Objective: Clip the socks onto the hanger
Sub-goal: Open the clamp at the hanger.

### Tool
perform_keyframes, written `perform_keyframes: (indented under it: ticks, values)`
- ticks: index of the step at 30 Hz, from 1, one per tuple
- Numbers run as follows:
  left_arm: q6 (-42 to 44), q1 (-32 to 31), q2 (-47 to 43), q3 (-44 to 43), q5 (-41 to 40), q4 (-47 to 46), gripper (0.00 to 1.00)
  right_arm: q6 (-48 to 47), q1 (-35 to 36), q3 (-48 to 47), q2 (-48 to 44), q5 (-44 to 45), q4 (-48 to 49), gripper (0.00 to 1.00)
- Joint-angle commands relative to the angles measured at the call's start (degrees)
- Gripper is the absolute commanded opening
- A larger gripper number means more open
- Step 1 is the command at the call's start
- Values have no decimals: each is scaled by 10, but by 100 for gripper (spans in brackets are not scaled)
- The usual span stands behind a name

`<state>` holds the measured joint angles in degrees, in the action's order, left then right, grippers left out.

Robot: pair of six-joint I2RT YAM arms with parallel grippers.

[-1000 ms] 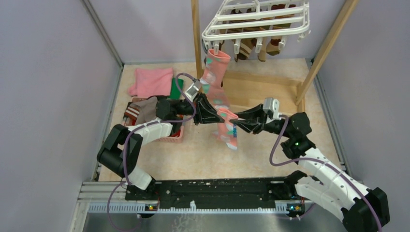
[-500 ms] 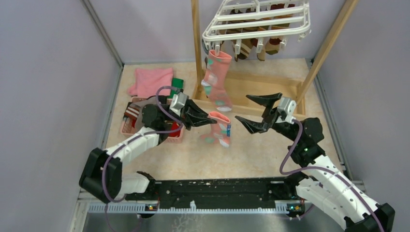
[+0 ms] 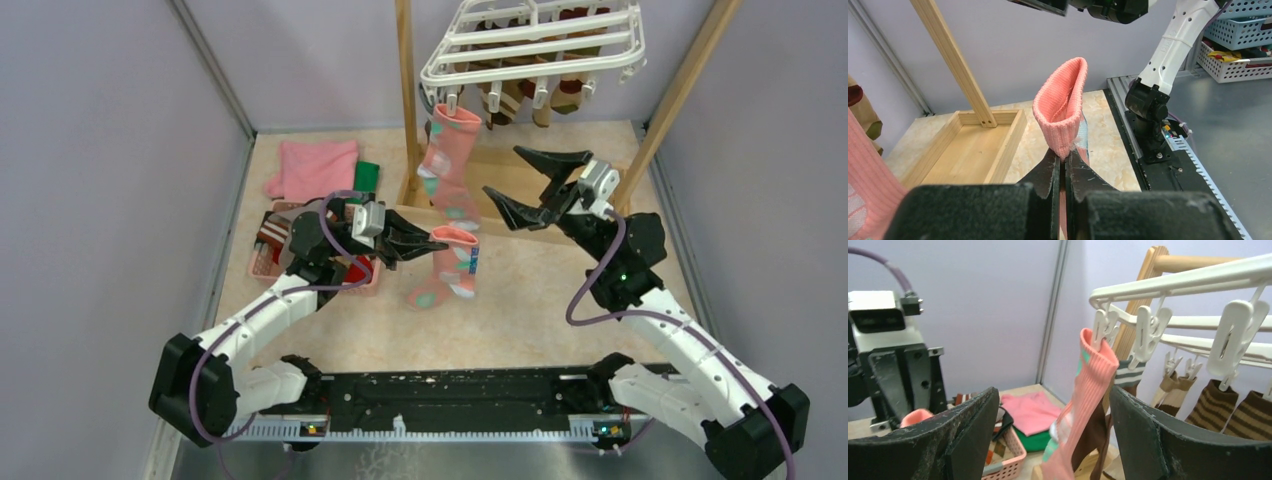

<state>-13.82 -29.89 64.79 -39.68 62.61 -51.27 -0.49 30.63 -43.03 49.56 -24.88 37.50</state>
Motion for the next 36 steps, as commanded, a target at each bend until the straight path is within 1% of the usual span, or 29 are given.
perform_keyframes:
  ticks: [1,9,18,24,31,36]
  values:
    - [12,-2,-1,5,5,-12,0,1,0,-60,47,29,56,79]
    - [29,-2,-20,7,-3,12,0,69,-36,-136,123,30,92,77]
    - [34,-2,-26,6,-4,18,0,102,-40,-197,189,29,100,73]
    - [44,-2,-36,5,-8,32,0,100,-42,-214,205,52,87,73]
    - [44,-3,-36,4,-7,33,0,105,-45,-236,224,39,88,75]
    - [47,-3,-38,3,-8,37,0,126,-58,-252,237,21,89,75]
